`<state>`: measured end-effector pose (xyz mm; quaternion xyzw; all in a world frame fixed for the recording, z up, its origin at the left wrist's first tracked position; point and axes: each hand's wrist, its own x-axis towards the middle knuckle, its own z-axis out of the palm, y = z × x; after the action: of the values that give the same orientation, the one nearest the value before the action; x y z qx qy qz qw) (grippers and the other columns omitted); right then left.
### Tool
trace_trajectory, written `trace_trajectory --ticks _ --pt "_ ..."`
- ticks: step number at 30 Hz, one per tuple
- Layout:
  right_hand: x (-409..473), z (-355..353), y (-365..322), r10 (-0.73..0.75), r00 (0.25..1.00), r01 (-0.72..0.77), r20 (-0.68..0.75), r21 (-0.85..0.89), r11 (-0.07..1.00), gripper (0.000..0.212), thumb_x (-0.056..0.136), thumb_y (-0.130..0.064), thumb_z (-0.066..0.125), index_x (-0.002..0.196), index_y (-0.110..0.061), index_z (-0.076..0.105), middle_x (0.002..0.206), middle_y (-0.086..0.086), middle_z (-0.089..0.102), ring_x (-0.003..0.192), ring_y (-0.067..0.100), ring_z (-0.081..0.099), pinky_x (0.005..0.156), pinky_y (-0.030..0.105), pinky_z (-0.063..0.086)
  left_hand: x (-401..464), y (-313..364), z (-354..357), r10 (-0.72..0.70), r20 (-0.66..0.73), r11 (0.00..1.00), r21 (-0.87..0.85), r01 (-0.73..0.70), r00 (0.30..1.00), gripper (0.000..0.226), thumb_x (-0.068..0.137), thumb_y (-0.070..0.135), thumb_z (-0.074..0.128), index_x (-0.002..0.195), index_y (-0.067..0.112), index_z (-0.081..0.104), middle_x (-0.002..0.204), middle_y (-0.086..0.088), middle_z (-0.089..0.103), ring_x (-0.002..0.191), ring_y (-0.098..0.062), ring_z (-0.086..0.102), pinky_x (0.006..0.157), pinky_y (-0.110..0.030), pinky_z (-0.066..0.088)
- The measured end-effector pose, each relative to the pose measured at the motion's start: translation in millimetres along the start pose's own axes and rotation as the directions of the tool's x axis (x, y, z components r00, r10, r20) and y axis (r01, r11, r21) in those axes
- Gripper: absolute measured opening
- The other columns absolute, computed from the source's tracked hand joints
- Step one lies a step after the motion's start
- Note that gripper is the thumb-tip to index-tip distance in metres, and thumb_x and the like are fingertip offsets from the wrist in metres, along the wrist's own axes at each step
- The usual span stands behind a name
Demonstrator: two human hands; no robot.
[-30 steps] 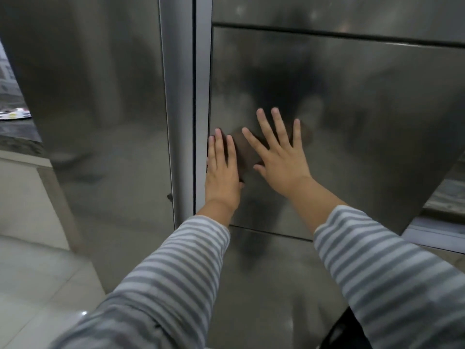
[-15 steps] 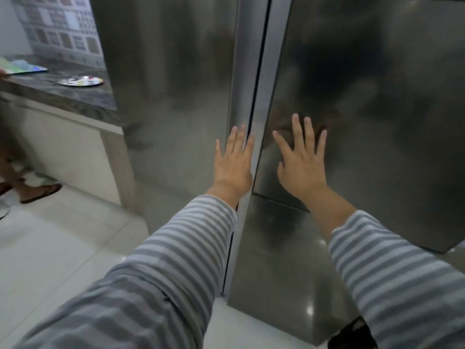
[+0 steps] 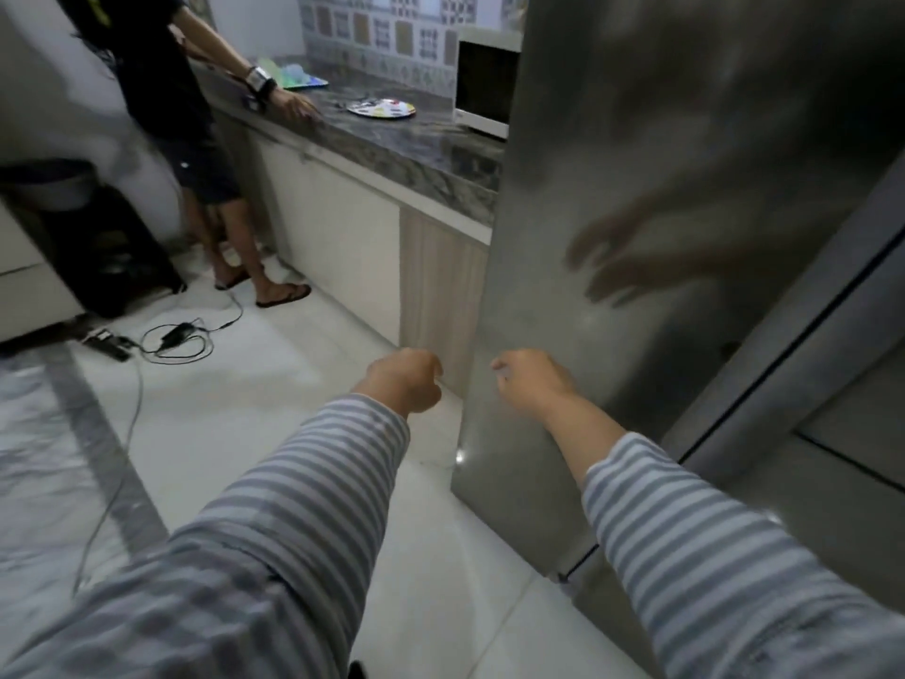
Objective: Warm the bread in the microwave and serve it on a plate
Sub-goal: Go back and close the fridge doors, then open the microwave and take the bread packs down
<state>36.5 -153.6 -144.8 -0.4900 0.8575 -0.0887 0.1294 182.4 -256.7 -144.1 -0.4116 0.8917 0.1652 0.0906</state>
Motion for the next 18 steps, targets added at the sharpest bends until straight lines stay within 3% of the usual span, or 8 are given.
trace_trajectory --ticks 3,8,18 --pt "54 28 -52 -0.015 0.995 0.012 0.094 0.042 0.999 0.032 0.089 -0.024 0.052 0.118 -0.026 0.066 0.13 0.007 0.061 0.119 0.029 0.056 0.101 0.038 0.046 26 -68 -10 -0.06 0.047 0.998 -0.017 0.061 0.997 0.042 0.093 0.03 0.049 0.135 0.028 0.048 0.139 0.001 0.049 0.126 -0.021 0.048 0.103 -0.035 0.041" --pt "133 53 -124 -0.063 0.985 0.049 0.161 0.094 0.994 0.039 0.089 -0.024 0.049 0.127 -0.025 0.06 0.136 0.005 0.056 0.124 0.028 0.052 0.104 0.037 0.043 75 -148 -36 -0.13 0.032 0.99 -0.041 0.131 0.991 0.042 0.094 0.029 0.047 0.136 0.028 0.047 0.139 0.002 0.05 0.125 -0.02 0.049 0.099 -0.033 0.041" --pt "282 50 -187 -0.116 0.977 0.106 0.179 0.061 0.992 0.035 0.091 -0.027 0.046 0.123 -0.029 0.06 0.129 0.003 0.059 0.117 0.026 0.056 0.096 0.033 0.046 199 -217 -88 -0.145 0.017 0.986 -0.077 0.146 0.989 0.04 0.094 0.031 0.046 0.134 0.029 0.048 0.138 0.004 0.05 0.127 -0.018 0.047 0.098 -0.034 0.039"
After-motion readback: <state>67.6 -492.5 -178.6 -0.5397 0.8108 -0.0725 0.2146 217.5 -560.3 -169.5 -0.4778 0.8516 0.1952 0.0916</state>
